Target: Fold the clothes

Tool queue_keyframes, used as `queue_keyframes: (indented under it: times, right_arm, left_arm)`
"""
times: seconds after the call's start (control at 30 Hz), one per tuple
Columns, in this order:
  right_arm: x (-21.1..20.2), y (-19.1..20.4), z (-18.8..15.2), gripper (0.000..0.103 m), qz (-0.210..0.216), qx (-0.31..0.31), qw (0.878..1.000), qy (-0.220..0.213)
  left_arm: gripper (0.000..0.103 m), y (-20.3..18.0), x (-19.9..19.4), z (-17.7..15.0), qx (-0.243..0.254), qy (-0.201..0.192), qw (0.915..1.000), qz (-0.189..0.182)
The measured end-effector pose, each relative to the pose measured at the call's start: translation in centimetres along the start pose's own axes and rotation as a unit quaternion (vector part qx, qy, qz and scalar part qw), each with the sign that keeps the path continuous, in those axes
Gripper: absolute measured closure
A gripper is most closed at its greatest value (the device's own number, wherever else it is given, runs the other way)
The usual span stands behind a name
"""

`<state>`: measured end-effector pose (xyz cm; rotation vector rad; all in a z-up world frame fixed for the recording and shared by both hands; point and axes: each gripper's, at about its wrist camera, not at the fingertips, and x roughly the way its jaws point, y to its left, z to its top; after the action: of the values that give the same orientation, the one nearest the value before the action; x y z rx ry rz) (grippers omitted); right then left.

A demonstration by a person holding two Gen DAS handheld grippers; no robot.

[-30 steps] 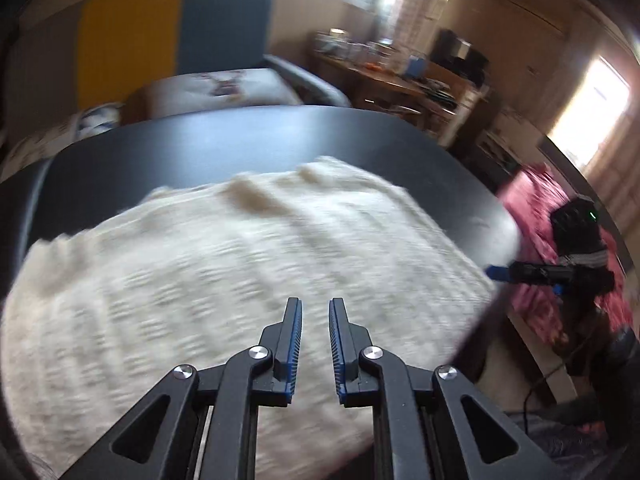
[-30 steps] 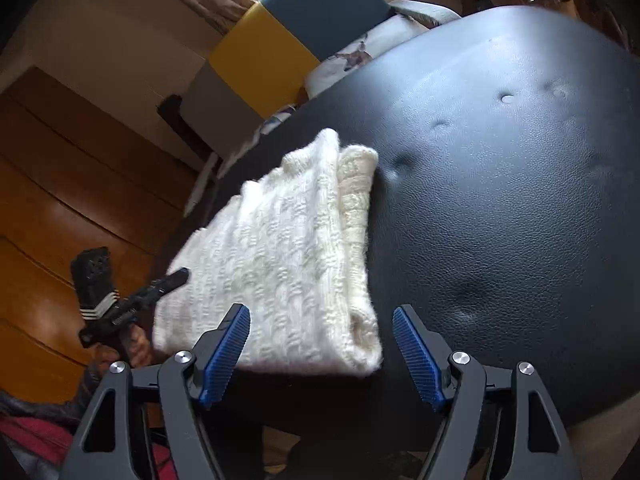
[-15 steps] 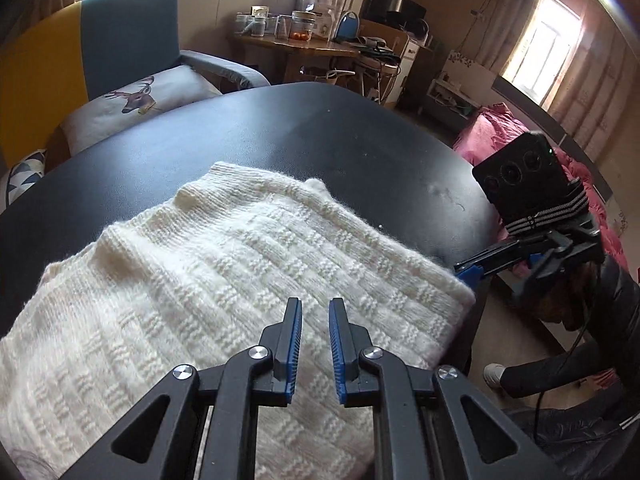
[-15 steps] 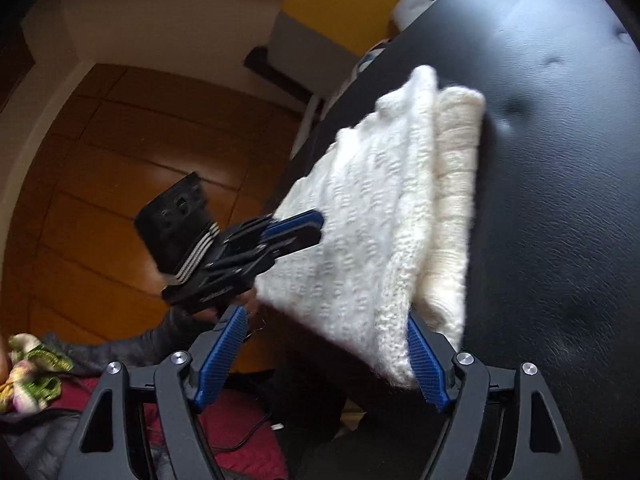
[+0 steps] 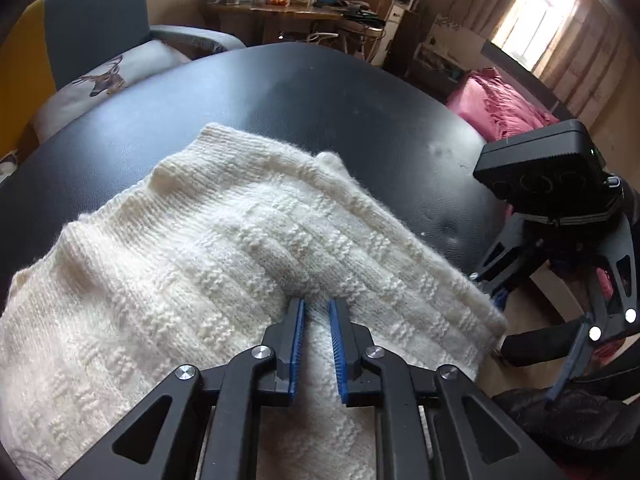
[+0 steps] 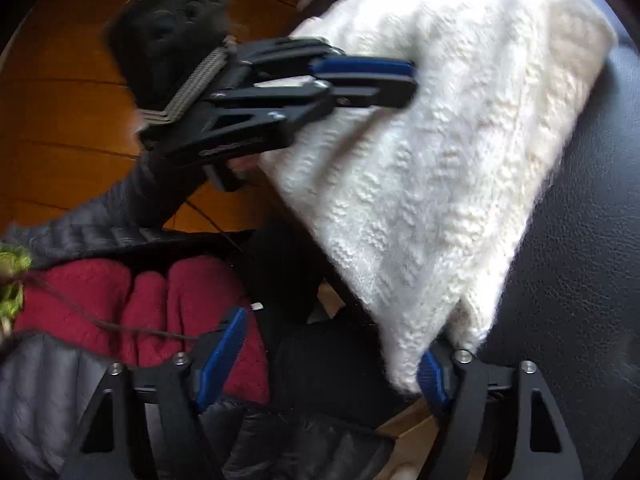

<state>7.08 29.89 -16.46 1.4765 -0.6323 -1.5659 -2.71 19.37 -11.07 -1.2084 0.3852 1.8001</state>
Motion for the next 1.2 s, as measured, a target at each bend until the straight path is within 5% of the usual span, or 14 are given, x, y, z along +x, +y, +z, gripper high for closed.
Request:
queue_keyframes:
  times: [0.07, 0.17, 0.23, 0.33, 0.4, 0.53, 0.6, 0.67, 0.73, 0.83, 0.93, 1.1, 1.2]
  right_arm:
    - [-0.8, -1.1, -0.8, 0.068, -0.023, 0.028, 0.999, -0.017]
    - [-2.0, -1.5, -1.9, 0.075, -0.043, 0.06, 0.996, -0.053]
    - [-3.0, 0.1, -2.0, 0.066, -0.081, 0.05, 0.992, -0.079]
    - [-5.3, 2.7, -1.6, 0.029, -0.133, 0.033, 0.98, -0.143]
    - [-7.0, 4.2, -0.7, 0.028, -0.173, 0.019, 0.964, -0.203]
    - [-7.9, 6.3, 2.0, 0.026, -0.292, -0.019, 0.909, -0.299]
    - [-7.0, 6.2, 4.1, 0.028, -0.343, -0.036, 0.891, -0.295]
    - [-5.7, 5.1, 6.6, 0.046, -0.383, -0.033, 0.883, -0.27]
    - [-4.4, 3.9, 7.9, 0.053, -0.413, -0.023, 0.877, -0.245]
    - [-3.6, 2.1, 8.7, 0.095, -0.445, -0.011, 0.869, -0.214]
    - [-4.2, 2.0, 7.9, 0.096, -0.478, 0.0, 0.848, -0.23]
    - [-4.2, 0.4, 6.7, 0.096, -0.493, 0.029, 0.833, -0.249]
    - [-4.1, 1.5, 6.9, 0.086, -0.502, 0.021, 0.826, -0.255]
  left_arm:
    - [0.089, 0.1, -0.3, -0.1, -0.009, -0.004, 0.9999, -0.001]
    - [0.089, 1.1, -1.9, -0.5, -0.035, -0.029, 0.9989, -0.003]
    - [0.089, 1.8, -3.1, -0.8, -0.053, -0.046, 0.9975, -0.005]
    - [0.089, 2.8, -4.7, -1.2, -0.079, -0.071, 0.9944, -0.008]
    - [0.089, 3.5, -5.7, -1.5, -0.095, -0.086, 0.9917, -0.009]
    - [0.088, 4.6, -5.9, -2.7, -0.116, -0.089, 0.9892, 0.008]
    - [0.088, 5.3, -5.5, -2.8, -0.122, -0.092, 0.9882, 0.007]
    - [0.088, 5.7, -5.6, -2.9, -0.124, -0.098, 0.9874, 0.014]
    - [0.088, 6.4, -6.0, -3.2, -0.129, -0.103, 0.9863, 0.013]
    - [0.088, 7.1, -5.9, -3.5, -0.135, -0.1, 0.9853, 0.028]
    - [0.088, 7.6, -4.1, -4.5, -0.148, -0.075, 0.9854, 0.038]
    - [0.088, 8.3, -3.6, -5.2, -0.201, -0.09, 0.9754, 0.013]
    - [0.088, 8.5, -4.8, -5.4, -0.212, -0.101, 0.9719, 0.003]
